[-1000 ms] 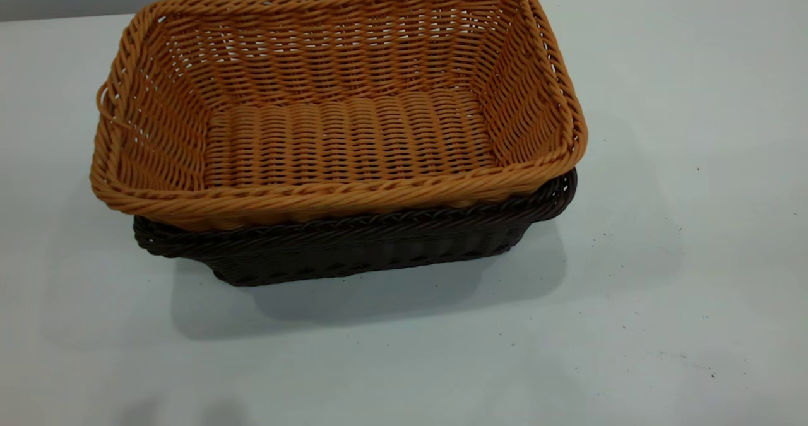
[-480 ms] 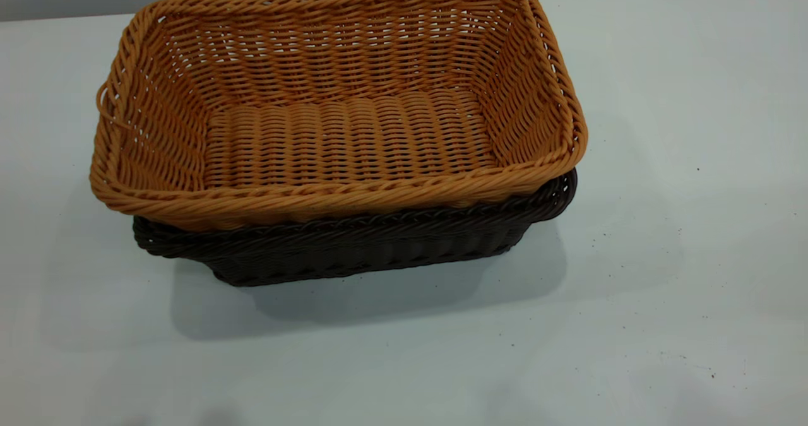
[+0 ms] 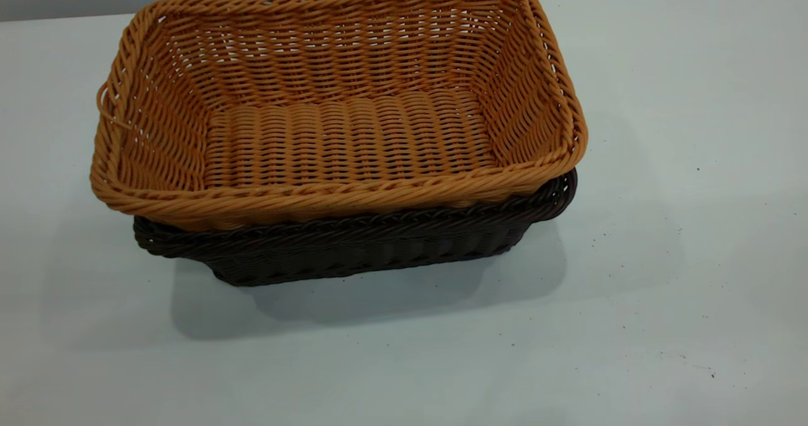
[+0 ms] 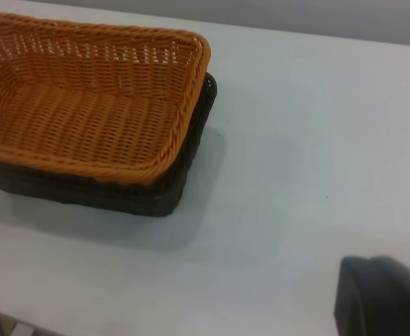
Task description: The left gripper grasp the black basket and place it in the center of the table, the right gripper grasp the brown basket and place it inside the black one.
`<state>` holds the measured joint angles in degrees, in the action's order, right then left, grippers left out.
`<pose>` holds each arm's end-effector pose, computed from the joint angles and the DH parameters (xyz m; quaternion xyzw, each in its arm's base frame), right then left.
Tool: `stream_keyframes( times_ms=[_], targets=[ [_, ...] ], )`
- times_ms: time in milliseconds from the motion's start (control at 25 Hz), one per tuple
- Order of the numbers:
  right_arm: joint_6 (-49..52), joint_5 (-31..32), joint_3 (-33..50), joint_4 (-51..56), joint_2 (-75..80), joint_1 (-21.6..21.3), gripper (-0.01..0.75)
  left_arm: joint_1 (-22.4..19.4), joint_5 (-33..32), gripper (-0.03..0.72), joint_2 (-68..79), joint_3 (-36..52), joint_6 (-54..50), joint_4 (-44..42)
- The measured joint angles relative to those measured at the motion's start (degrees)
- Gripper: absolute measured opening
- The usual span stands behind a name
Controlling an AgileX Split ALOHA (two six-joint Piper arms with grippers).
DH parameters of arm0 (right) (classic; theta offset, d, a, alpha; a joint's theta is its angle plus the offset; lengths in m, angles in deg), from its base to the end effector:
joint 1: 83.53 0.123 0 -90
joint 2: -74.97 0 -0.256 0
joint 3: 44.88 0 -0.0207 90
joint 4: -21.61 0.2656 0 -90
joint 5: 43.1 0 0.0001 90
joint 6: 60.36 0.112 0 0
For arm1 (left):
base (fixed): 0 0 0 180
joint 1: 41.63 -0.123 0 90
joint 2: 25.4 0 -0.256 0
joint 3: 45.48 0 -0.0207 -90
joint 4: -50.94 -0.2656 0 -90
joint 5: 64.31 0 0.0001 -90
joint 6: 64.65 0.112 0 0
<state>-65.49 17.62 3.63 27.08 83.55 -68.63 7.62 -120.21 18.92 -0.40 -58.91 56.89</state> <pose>0.0530 0.0238 0.2709 -0.1502 0.8420 0.0914 0.5099 0.0879 -0.1168 0.2337 0.4268 0.8525 -0.1565 0.2582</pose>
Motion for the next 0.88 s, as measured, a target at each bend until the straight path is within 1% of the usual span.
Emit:
stream_keyframes(
  times_ms=[120, 200, 320, 680, 880],
  targets=[
    [0.05, 0.0, 0.0, -0.86, 0.0, 0.0, 0.0, 0.0, -0.26, -0.001, -5.55, 2.46, -4.34, -3.14],
    [0.05, 0.0, 0.0, -1.11, 0.05, 0.0, 0.0, 0.0, -0.86, -0.001, -9.4, 4.08, -6.97, -3.73],
    [0.05, 0.0, 0.0, -1.11, 0.1, 0.0, 0.0, 0.0, -0.48, -0.001, -14.33, 4.07, -9.27, -4.93],
    [0.05, -0.02, 0.0, -1.17, 0.1, 0.0, 0.0, 0.0, -1.2, -0.001, -21.55, 4.04, -9.19, -5.03],
    [0.05, -0.06, 0.0, -1.17, 0.1, 0.0, 0.0, 0.0, -4.91, -0.001, -22.96, 4.64, -9.19, -5.95]
  ],
)
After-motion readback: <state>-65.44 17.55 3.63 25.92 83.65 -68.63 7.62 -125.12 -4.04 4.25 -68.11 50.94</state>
